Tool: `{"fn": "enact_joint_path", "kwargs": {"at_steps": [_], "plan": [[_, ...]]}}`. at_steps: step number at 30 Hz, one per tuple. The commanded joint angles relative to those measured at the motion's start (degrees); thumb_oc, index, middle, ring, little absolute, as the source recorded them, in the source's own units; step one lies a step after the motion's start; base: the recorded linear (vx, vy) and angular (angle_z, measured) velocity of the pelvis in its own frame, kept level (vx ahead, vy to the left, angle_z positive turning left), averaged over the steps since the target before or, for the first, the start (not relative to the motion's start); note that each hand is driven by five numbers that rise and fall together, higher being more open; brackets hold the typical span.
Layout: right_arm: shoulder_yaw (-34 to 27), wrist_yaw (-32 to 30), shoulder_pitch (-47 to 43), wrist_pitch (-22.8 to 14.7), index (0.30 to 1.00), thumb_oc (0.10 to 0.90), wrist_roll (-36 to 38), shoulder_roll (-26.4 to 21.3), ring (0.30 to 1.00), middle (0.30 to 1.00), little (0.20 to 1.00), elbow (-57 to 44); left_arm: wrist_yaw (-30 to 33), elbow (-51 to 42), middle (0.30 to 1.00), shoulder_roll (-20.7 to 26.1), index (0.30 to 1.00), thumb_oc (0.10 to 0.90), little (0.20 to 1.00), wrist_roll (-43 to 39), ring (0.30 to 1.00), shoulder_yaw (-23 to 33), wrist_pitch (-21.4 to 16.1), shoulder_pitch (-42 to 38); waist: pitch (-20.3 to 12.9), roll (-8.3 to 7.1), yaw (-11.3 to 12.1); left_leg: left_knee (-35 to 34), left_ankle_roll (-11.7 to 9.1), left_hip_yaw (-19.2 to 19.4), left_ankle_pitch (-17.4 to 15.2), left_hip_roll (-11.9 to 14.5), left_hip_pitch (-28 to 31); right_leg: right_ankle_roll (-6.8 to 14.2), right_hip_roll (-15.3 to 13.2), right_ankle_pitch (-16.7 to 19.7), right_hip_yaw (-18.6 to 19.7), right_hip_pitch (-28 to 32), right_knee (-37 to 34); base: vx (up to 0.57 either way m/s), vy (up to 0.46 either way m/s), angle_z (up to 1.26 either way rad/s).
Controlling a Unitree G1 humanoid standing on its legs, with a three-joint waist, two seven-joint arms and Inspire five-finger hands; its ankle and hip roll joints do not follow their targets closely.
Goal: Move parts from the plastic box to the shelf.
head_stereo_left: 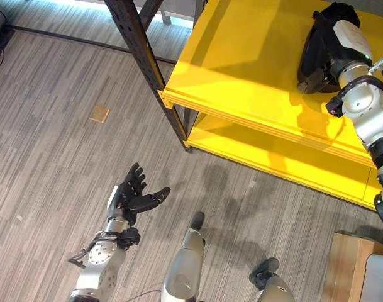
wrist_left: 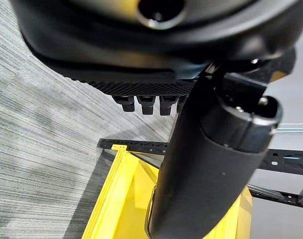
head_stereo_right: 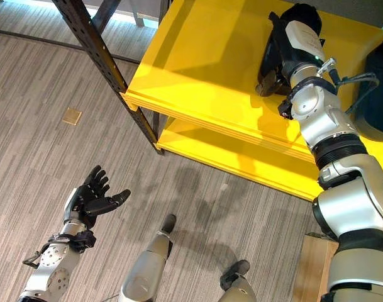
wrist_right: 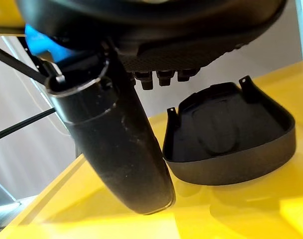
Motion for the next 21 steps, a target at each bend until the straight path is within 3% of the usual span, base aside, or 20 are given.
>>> {"fn": "enact_joint_path", "kwargs": {"at_steps": [1,21], "plan": [[-3.0,-4.2,-2.7,-2.3,1.000,0.900,1.8,0.0,1.000,1.000,1.000,-6.5,-0.3,-4.3,1.000,4.1,1.000,0.900,1.000,0.3,1.000,-0.3,-5.4,-1.1,-2.0,-2.46,-0.5,-0.3,1.1,1.5,1.2,1.2,-3.4,-1.0,2.3,-6.2,4.3,6.0,3.7,-0.02,-0.003,-0.08],[-6.5,-3.7,0.6,-2.5,1.000,0.900,3.0,2.2,1.000,1.000,1.000,-7.3,-1.7,-3.9,1.000,5.1,1.000,0.900,1.000,1.4,1.000,-1.9,-4.7,-2.3,-3.0,-3.41,-1.9,0.3,0.8,2.4,0.7,2.4,-2.5,-1.1,3.0,-6.0,5.6,6.5,2.8,-0.01,-0.002,-0.04]]}}
